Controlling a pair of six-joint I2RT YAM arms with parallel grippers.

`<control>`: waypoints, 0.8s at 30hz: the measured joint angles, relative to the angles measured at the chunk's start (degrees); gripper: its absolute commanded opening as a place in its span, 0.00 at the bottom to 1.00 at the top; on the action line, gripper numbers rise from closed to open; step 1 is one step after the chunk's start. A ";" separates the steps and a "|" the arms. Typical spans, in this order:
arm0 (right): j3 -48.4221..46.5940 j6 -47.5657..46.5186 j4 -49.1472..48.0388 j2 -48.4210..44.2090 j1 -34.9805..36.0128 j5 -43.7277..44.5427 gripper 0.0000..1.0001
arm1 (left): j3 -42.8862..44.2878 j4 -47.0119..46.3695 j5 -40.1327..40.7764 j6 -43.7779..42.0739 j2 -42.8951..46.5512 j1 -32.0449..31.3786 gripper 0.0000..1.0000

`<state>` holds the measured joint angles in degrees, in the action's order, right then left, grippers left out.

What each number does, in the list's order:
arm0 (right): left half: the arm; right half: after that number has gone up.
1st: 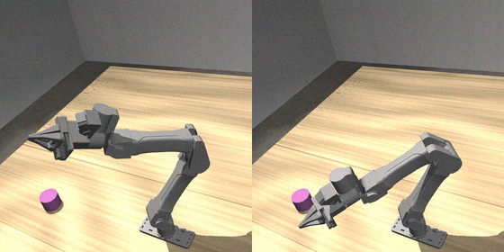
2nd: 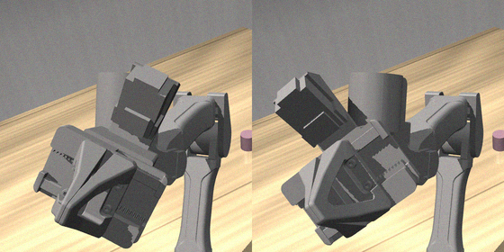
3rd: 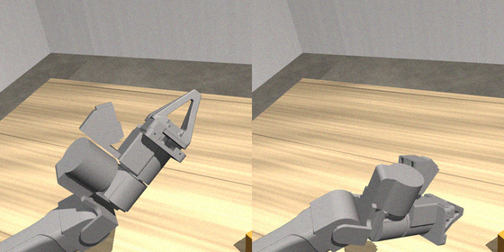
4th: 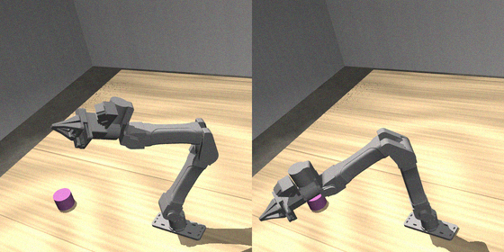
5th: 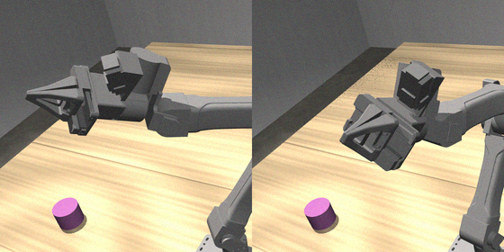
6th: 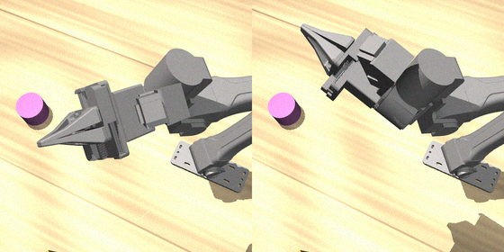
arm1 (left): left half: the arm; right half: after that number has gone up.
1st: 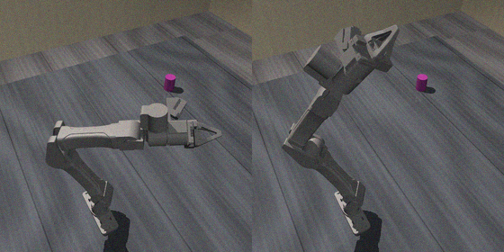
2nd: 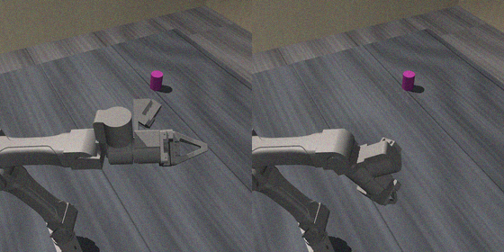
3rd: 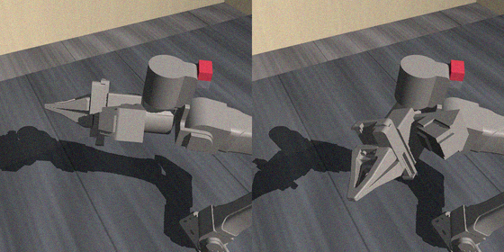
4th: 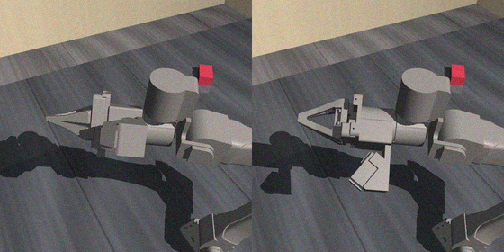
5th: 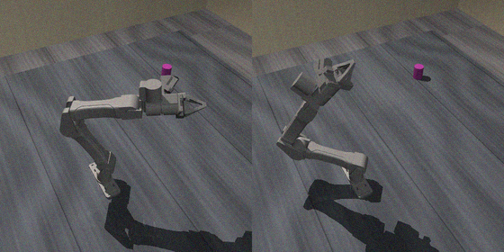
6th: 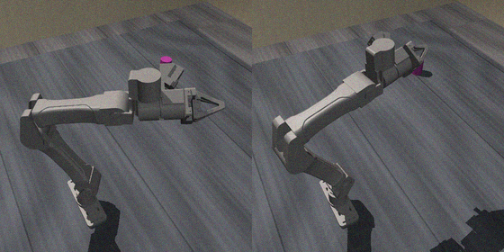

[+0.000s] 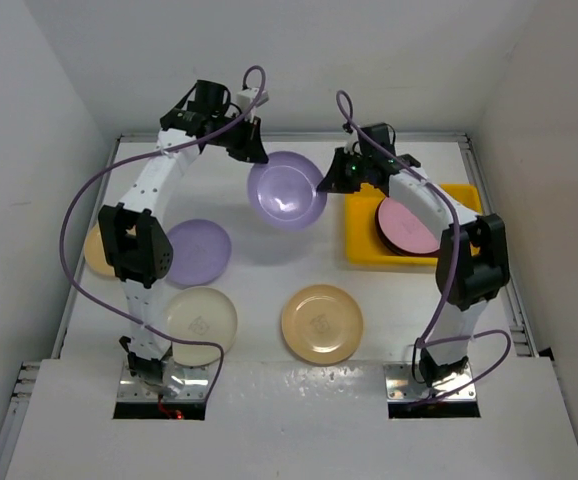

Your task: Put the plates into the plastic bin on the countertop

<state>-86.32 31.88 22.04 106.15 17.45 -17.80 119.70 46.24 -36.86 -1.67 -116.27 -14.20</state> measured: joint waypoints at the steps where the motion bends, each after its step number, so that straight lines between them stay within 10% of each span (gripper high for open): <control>1: 1.53 0.76 -1.27 -0.22 0.04 -1.20 0.00 | 0.00 0.17 -0.13 0.02 0.00 0.00 0.26; 3: 4.48 1.77 -3.28 -1.46 -0.37 -2.03 0.00 | -0.17 0.42 -0.57 -0.31 0.00 0.04 0.99; 15: 28.55 5.35 -2.01 -25.33 -32.54 5.88 0.00 | -0.74 0.44 5.95 -0.20 0.00 2.12 1.00; 24: 32.26 2.73 0.39 -20.55 -42.45 5.38 0.00 | -1.25 0.42 9.14 -0.26 0.00 5.27 1.00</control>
<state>-54.06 34.61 22.44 85.60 -24.99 -12.43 118.45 46.65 -27.73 -1.93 -116.27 -8.93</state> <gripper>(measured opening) 0.031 0.997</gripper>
